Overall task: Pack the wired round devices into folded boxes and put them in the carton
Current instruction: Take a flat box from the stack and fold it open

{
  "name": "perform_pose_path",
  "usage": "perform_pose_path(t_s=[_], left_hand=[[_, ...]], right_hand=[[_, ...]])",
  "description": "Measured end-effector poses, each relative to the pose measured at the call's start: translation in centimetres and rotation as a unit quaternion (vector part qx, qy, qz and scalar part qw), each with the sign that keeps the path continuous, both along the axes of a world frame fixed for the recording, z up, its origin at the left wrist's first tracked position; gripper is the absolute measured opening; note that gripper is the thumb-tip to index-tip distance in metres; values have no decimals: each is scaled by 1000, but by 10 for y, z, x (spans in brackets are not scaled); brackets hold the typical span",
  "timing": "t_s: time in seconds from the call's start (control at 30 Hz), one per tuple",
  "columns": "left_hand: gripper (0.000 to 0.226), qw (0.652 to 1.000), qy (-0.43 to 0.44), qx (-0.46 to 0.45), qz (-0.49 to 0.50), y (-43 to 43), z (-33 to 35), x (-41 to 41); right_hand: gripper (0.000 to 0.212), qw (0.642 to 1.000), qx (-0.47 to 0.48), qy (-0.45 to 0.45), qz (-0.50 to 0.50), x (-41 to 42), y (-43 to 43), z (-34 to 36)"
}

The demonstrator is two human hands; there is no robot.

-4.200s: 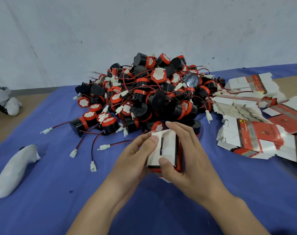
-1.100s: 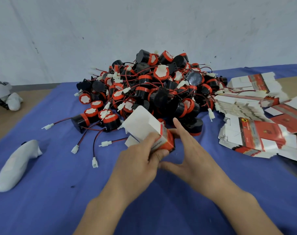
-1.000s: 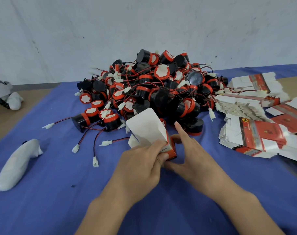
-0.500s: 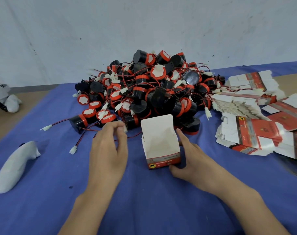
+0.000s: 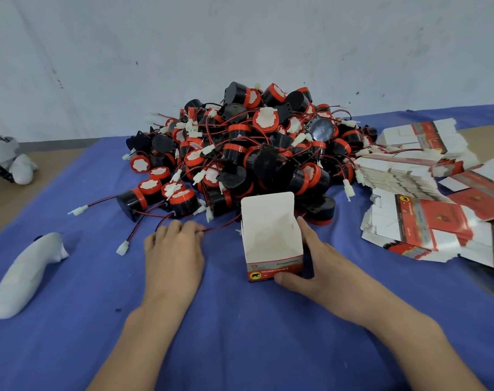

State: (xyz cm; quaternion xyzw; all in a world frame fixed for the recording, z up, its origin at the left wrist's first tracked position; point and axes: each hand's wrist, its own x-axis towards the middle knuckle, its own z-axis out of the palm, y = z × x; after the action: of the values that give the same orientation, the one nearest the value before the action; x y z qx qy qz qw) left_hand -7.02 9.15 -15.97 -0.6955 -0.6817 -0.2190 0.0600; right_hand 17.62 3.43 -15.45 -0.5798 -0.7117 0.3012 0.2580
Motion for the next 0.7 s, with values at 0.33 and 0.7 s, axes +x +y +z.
perform_pose_path(t_s=[0.33,0.7], left_hand=[[22,982,-54,78,162,-21,14,-64],[49,997,-69,10,-39,-13,6,-34]], right_hand=[[95,999,26,14,17,3,1,-6],[82,998,62,1,26,-5,1,-5]])
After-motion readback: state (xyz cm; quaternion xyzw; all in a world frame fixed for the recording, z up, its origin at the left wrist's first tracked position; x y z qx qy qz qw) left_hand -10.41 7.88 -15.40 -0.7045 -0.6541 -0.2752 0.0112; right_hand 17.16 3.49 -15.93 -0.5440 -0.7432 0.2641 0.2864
